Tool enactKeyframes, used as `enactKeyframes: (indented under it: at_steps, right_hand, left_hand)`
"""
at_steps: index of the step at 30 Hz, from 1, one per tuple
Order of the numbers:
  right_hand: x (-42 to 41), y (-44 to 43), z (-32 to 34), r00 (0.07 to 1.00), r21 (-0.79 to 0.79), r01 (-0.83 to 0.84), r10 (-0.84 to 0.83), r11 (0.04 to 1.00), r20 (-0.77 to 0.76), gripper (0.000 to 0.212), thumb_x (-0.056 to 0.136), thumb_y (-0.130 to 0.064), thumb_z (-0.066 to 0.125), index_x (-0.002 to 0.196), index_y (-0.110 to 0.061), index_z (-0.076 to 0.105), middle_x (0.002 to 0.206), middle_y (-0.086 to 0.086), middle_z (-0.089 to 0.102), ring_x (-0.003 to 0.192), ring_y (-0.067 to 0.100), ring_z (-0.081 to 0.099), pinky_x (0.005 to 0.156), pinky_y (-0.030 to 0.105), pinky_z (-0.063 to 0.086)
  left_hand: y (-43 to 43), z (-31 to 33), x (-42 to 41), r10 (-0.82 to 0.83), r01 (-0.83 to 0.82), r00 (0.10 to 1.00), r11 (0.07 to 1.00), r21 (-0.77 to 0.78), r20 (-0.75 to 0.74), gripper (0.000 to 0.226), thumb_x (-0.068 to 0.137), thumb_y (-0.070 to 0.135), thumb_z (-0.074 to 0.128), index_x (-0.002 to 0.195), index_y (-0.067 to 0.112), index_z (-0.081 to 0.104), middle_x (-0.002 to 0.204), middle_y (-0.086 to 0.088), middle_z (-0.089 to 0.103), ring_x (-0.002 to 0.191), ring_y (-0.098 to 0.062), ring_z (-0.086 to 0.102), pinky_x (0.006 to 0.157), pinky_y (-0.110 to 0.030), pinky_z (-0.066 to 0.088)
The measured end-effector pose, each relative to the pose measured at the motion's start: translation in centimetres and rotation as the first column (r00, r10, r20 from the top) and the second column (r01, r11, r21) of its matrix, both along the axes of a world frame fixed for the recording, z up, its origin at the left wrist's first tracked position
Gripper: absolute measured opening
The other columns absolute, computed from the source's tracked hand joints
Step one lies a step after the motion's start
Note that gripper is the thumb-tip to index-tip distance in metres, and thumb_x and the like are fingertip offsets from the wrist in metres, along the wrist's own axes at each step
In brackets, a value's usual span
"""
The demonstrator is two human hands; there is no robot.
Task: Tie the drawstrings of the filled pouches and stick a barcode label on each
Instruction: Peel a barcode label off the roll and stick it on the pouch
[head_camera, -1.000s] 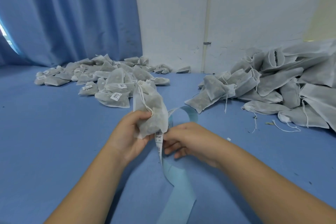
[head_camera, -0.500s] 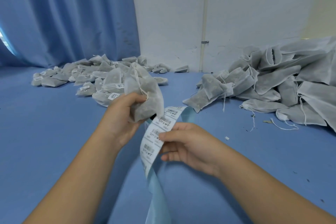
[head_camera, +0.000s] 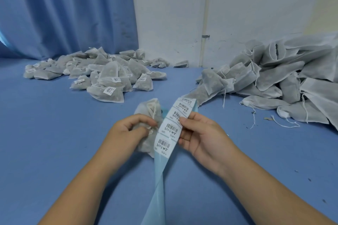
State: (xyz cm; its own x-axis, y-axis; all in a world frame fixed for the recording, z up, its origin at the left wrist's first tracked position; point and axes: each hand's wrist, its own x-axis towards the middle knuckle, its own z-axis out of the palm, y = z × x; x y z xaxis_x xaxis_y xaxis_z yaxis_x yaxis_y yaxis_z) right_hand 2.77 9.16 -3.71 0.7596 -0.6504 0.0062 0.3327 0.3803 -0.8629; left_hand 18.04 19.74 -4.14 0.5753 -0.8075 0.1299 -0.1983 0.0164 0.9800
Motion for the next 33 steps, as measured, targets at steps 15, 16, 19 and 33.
enactKeyframes:
  at_steps: [15,16,19,33]
  right_hand:
    - [0.2,-1.1,-0.5,0.964,0.007,0.257,-0.256,0.966,-0.076,0.009,0.095,-0.004,0.056,0.097,-0.005,0.065,0.077,0.005,0.075,0.061,0.011,0.066,0.058,0.023,0.055]
    - [0.1,-1.0,-0.4,0.961,0.002,0.265,-0.263,0.964,-0.087,0.008,0.095,-0.005,0.057,0.095,-0.005,0.065,0.074,0.004,0.074,0.059,0.011,0.065,0.056,0.022,0.055]
    - [-0.3,-0.9,-0.1,0.896,-0.211,0.323,-0.370,0.923,-0.247,0.012,0.092,-0.019,0.065,0.090,-0.008,0.060,0.064,0.000,0.068,0.048,0.009,0.058,0.048,0.021,0.048]
    - [-1.8,2.5,0.4,0.852,-0.972,0.020,-0.513,0.233,-0.105,0.009,0.080,-0.027,0.076,0.085,-0.021,0.071,0.078,-0.012,0.061,0.071,0.008,0.059,0.066,0.012,0.043]
  left_hand:
    - [1.0,0.1,-1.0,-0.373,0.375,0.917,0.927,-0.017,-0.139,0.030,0.062,0.038,0.076,0.081,0.015,0.077,0.084,-0.008,0.074,0.072,-0.016,0.069,0.061,-0.024,0.054]
    - [1.0,0.1,-1.0,-0.367,0.370,0.921,0.929,-0.001,-0.130,0.029,0.061,0.037,0.078,0.080,0.015,0.077,0.083,-0.008,0.074,0.071,-0.016,0.069,0.061,-0.024,0.054]
    - [1.0,-0.1,-1.0,-0.341,0.345,0.932,0.938,0.015,-0.126,0.027,0.059,0.036,0.080,0.075,0.015,0.074,0.080,-0.008,0.073,0.067,-0.016,0.068,0.059,-0.023,0.053]
    - [1.4,0.5,-1.7,-0.304,0.303,0.951,0.952,-0.038,-0.048,0.015,0.070,0.023,0.076,0.082,0.014,0.079,0.092,-0.008,0.076,0.084,-0.014,0.071,0.072,-0.019,0.052]
